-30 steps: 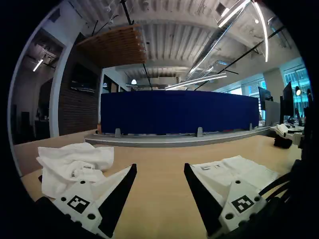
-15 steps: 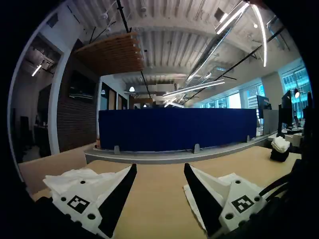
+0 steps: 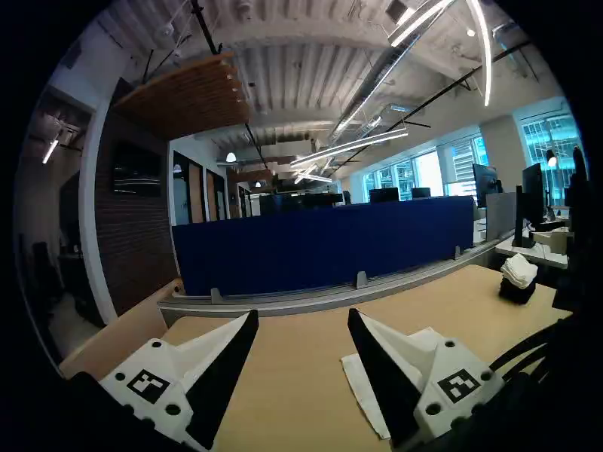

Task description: Fold towel

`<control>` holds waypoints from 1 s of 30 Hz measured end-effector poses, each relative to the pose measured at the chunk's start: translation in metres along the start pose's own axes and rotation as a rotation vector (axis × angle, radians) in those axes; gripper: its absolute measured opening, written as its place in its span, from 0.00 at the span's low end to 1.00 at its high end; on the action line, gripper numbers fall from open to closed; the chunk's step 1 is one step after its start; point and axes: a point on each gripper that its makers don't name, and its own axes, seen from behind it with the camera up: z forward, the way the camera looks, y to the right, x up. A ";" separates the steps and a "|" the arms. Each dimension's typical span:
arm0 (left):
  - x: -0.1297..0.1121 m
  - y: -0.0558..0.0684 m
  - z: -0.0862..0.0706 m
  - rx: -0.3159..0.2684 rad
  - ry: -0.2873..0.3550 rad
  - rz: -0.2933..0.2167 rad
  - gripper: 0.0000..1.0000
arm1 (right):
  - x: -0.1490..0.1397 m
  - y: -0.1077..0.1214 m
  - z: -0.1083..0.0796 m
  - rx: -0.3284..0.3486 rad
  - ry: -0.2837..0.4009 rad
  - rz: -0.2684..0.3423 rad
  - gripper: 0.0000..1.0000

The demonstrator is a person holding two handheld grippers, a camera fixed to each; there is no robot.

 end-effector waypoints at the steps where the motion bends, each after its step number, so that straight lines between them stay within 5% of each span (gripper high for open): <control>1: 0.002 0.001 0.000 -0.007 -0.005 0.000 0.88 | 0.003 -0.001 0.000 0.005 -0.004 0.000 1.00; 14: -0.013 0.036 0.001 -0.181 -0.147 0.064 0.88 | -0.012 -0.024 -0.004 0.150 -0.156 -0.026 1.00; 23: -0.048 0.066 -0.010 -0.340 -0.294 0.099 0.88 | -0.049 -0.054 -0.025 0.330 -0.341 -0.113 1.00; 30: -0.071 0.084 -0.019 -0.437 -0.381 0.125 0.88 | -0.066 -0.067 -0.034 0.406 -0.406 -0.156 1.00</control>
